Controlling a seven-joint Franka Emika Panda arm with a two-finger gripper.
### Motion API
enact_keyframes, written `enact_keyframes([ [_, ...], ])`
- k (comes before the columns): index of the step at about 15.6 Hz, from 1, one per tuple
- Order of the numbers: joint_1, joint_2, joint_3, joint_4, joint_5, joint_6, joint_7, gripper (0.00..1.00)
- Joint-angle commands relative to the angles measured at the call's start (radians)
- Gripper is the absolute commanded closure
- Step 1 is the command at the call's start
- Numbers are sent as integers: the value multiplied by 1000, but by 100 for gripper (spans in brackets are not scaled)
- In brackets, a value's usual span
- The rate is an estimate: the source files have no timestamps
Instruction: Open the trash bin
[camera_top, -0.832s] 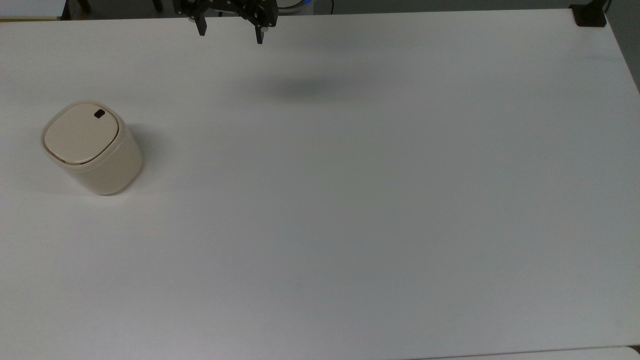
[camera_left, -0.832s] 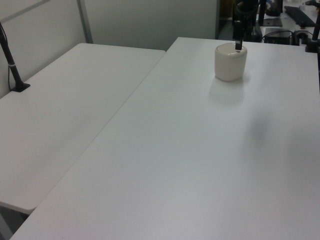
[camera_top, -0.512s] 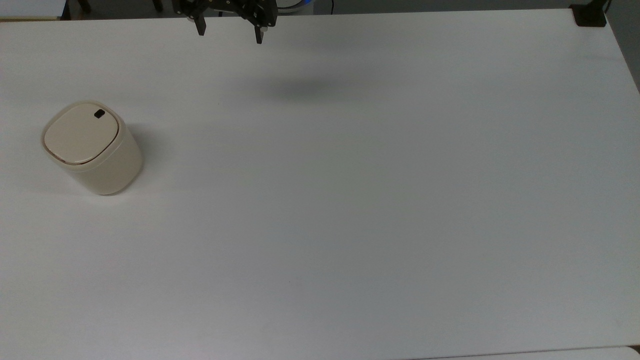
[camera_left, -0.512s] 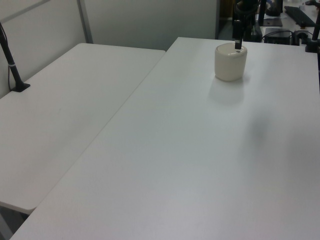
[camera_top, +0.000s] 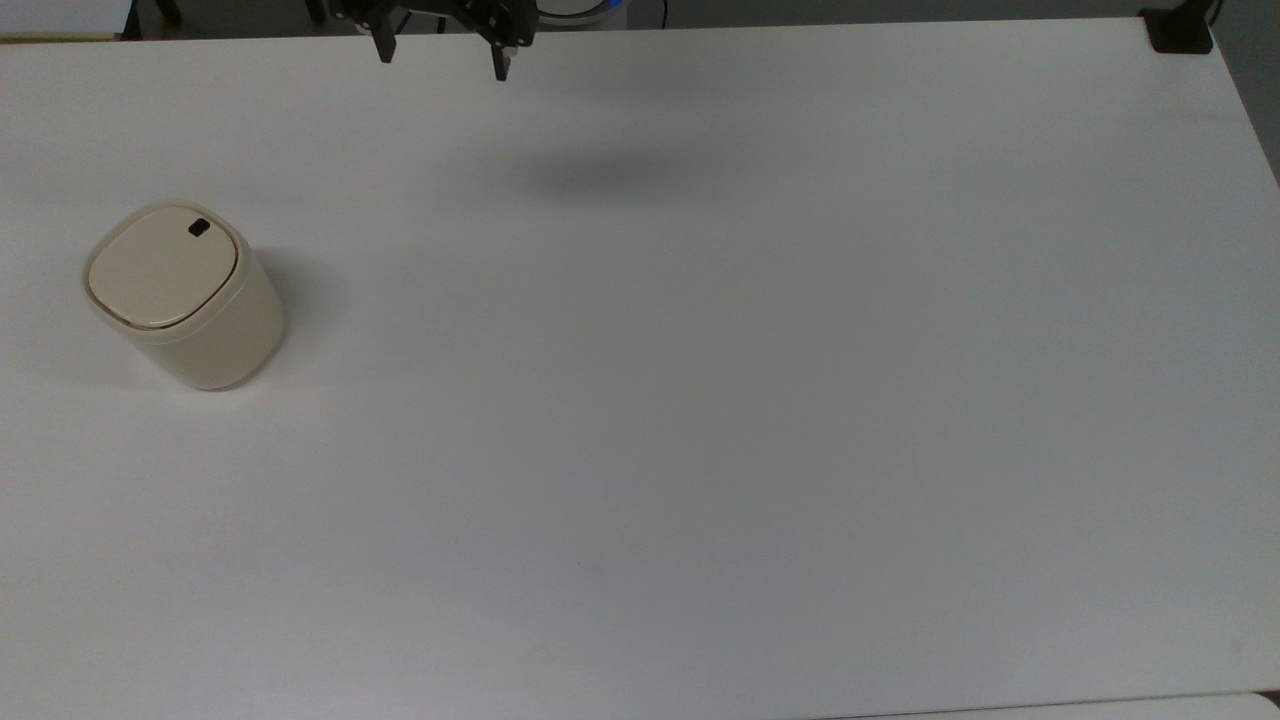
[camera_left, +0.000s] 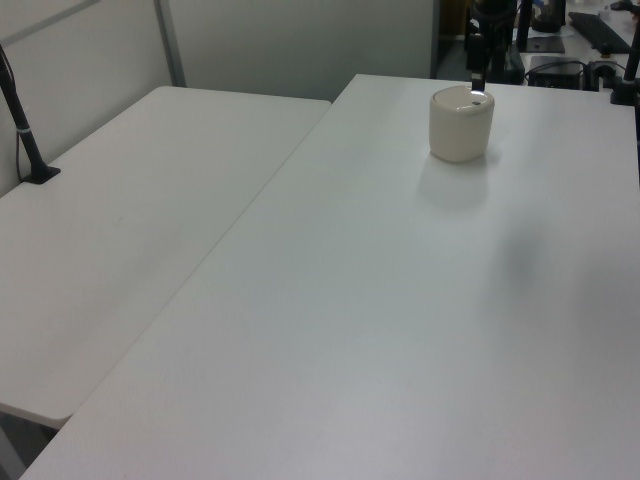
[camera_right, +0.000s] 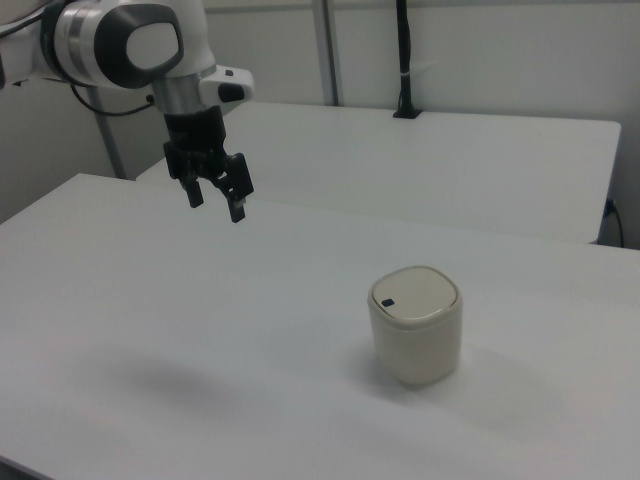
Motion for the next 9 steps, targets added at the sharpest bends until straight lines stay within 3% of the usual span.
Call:
enact_keyframes([
  [1, -53, 42, -12, 56, 20, -19, -15, 50],
  [4, -108, 84, -17, 116, 23, -14, 43, 74],
  [9, -164, 151, -18, 119, 11, 191, 192, 81],
])
